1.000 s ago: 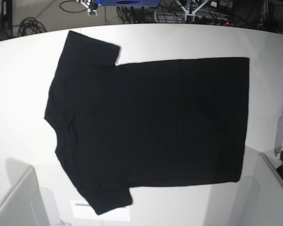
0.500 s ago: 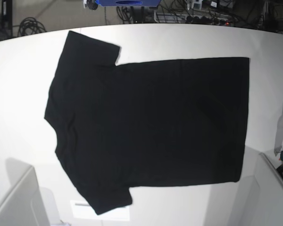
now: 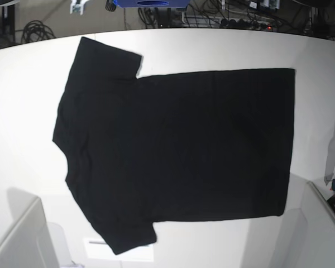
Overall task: Fold the T-shirt properly
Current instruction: 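Move both grippers toward the shoulder corners of the black T-shirt, then grasp the shirt's shoulder corners with both grippers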
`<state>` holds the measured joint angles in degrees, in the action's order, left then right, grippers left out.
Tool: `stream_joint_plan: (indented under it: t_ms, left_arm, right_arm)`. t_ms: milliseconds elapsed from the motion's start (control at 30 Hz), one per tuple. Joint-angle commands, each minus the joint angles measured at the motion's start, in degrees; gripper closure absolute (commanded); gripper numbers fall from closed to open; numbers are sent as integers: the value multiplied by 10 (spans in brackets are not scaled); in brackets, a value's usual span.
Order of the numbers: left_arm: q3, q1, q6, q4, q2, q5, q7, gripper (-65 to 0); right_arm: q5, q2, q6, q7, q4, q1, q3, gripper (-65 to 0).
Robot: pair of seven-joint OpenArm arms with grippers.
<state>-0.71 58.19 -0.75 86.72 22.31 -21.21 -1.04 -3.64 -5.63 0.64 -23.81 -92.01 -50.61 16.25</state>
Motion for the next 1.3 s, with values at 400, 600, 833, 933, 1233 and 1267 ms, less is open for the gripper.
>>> stream_joint_plan:
  t_ms: [400,600,833,933,1233,1267]
  left_arm:
    - [-213,108,4,272,-34,-56,6,0]
    - [-299,91,4,270,-78,-55,6,0]
    - [-304,90,4,270,-78,-56,5,0]
    - [-280,79,4,260,-64,-57,4,0]
    - [-243,-9,4,173,-66,-58,-7,-357]
    - [-247,-21,4,168,-68,-58,-30,-397]
  right_arm:
    - [-209,22,74,-30,-231,51,65,0]
    - [-373,26,149,-103,-225,117,141,-393]
    - [-399,25,187,-188,-126,201,203,-438]
    - [-399,27,193,-188,-78,209,211,-438]
    - [-398,37,237,-188,-49,181,162,-330]
    - [-398,37,237,-188,-47,180,157,-305]
